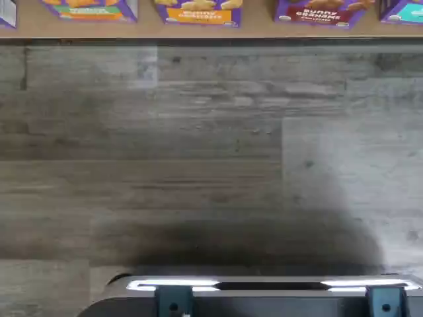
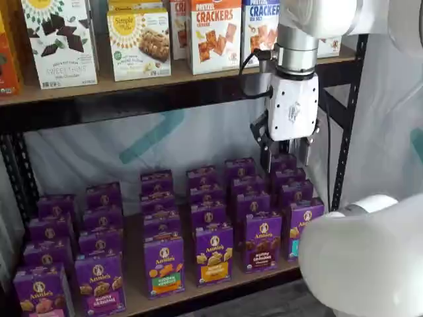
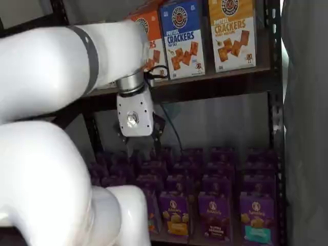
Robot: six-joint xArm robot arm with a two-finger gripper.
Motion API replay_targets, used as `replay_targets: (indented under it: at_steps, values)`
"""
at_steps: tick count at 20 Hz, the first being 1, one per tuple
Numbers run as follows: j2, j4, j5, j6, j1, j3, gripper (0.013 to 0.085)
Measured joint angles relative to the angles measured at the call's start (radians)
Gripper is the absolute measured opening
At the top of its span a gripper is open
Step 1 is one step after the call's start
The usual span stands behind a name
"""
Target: Pick up the purple box with a brown patch in the center, on the bottom shelf, the fifth box from the left
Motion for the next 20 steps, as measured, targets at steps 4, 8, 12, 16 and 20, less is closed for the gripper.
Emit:
replay_targets:
  at_steps: [4, 8, 12, 16, 20]
  values:
    - [-0.022, -0.028, -0.033, 0.018, 0.014, 0.019, 0.085]
    - [-0.016, -0.055, -0.037, 0.036, 0.027, 0.022, 0.085]
    - [-0.013, -0.1, -0.072, 0.073, 0.054, 0.044, 0.085]
    - [-0.003, -0.096, -0.128, 0.08, 0.057, 0.077, 0.085]
    - [0.03, -0.088, -0.208, 0.068, 0.042, 0.112, 0.085]
